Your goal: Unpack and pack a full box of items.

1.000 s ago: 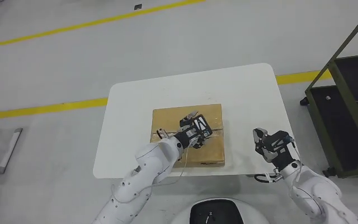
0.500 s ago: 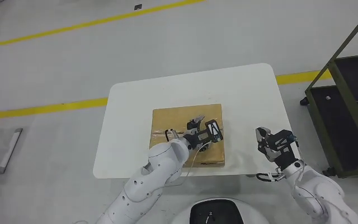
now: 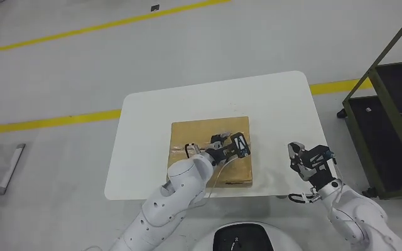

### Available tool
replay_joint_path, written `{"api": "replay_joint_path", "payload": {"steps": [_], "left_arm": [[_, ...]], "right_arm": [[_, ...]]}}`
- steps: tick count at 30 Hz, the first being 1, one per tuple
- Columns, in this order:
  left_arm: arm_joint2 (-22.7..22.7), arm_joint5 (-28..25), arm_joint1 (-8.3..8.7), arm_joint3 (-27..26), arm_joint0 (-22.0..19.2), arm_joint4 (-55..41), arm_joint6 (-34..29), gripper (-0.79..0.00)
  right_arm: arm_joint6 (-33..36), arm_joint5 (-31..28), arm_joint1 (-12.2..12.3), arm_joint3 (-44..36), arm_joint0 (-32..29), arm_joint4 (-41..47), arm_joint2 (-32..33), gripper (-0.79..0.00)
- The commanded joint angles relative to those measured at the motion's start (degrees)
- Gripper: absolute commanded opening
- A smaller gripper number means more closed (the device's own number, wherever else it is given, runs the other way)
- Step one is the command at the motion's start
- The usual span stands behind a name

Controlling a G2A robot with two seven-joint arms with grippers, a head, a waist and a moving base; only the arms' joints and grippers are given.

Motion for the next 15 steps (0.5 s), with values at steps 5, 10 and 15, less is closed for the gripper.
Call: {"api": "replay_joint_path", "payload": {"steps": [5, 10, 15], "left_arm": [[-0.7, 0.2, -0.34, 0.1, 0.8, -0.7, 0.5, -0.757], [-1.8, 0.7, -0.56, -0.1, 1.6, -1.9, 0.7, -0.785], [-3.9, 1.0, -0.41, -1.8, 2.8, -2.4, 2.1, -0.785]], "right_arm": [[0.0, 0.0, 0.0, 0.3, 0.2, -0.1, -0.2, -0.785], [0.0, 0.0, 0.1, 0.4, 0.5, 0.0, -0.5, -0.785], [0.1, 0.0, 0.1, 0.4, 0.8, 0.2, -0.7, -0.785]]}}
